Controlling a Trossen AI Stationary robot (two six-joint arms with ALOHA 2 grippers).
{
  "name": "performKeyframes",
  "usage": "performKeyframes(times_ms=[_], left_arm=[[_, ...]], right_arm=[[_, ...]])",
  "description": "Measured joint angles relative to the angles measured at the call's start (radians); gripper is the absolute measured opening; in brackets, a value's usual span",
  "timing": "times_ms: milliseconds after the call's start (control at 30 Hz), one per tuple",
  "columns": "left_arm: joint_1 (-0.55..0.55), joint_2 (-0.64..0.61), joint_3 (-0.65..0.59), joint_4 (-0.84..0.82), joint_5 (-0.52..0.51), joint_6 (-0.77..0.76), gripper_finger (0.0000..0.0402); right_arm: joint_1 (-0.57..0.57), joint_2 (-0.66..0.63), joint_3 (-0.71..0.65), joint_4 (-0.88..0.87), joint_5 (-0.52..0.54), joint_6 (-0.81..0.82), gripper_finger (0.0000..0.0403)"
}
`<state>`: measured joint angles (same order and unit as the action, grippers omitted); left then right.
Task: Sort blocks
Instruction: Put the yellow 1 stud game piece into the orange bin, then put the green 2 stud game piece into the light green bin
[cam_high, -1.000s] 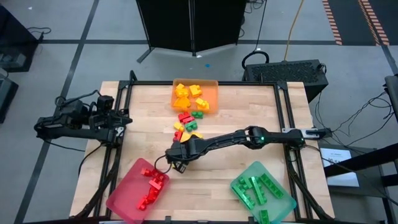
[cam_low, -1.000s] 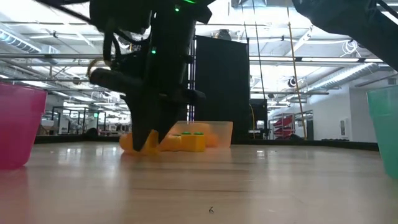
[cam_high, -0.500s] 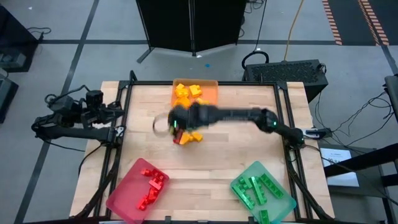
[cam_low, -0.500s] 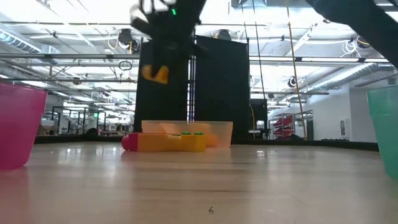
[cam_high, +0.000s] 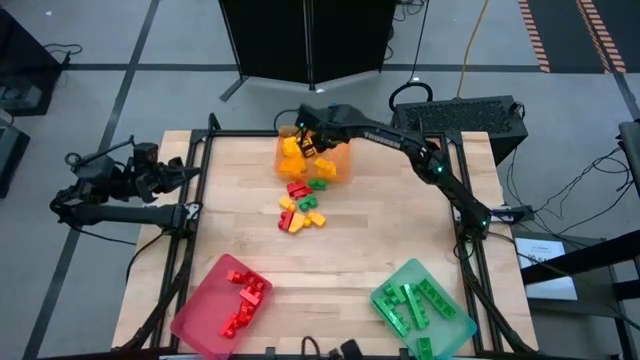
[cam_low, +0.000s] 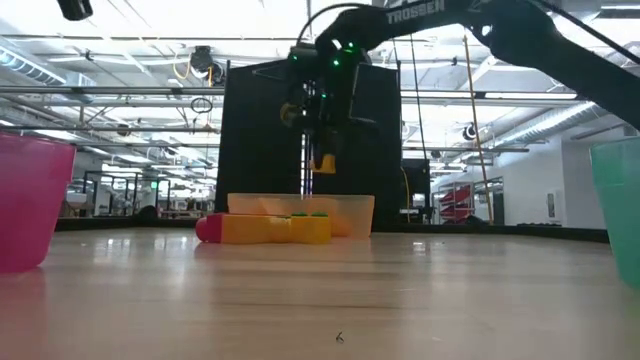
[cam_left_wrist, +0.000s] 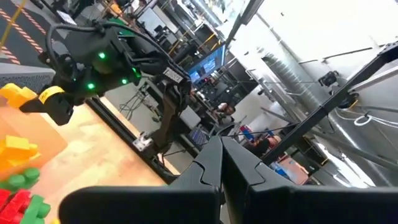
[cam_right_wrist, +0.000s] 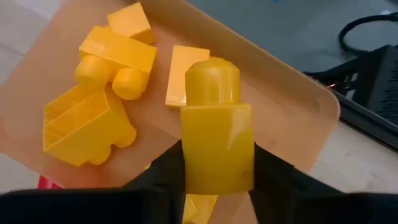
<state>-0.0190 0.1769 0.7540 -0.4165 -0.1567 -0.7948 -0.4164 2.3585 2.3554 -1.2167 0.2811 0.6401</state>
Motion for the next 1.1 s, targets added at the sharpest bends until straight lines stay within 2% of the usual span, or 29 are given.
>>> performKeyframes(times_ms=[200,267,333,433,567,767,967,1100], left_arm=[[0.000,0.000,0.000,-0.028,-0.011,0.026,0.0004],[0.000,0.000,0.000,-0.040,-0.013,0.026,0.0004],[0.000,0.000,0.000,-0.046,-0.013,0.026,0.0004],[0.000,0.000,0.000,-0.047,-0.013,0.026,0.0004],[0.000,0.000,0.000,-0.047,-0.011,0.026,0.0004],[0.000,0.000,0.000,-0.054,0.024,0.026,0.0004],[0.000,0.001,0.000,-0.098,0.048,0.025,0.0004],[-0.001,0.000,0.000,-0.111,0.049,0.023,0.0004]], right_arm=[[-0.039,0.001,0.000,0.004,-0.087,-0.020,0.0281],[-0.036,0.001,0.000,0.005,-0.086,-0.032,0.0316],[-0.031,0.001,0.000,0.006,-0.073,-0.039,0.0334],[-0.015,-0.002,0.000,0.047,-0.129,-0.092,0.0341],[0.082,-0.006,0.002,0.044,-0.177,-0.303,0.0335],[0.212,0.021,0.002,-0.045,-0.080,-0.606,0.0323],[0.265,0.041,0.002,0.037,-0.082,-0.720,0.0320],[0.266,0.071,0.001,0.065,-0.122,-0.752,0.0320]])
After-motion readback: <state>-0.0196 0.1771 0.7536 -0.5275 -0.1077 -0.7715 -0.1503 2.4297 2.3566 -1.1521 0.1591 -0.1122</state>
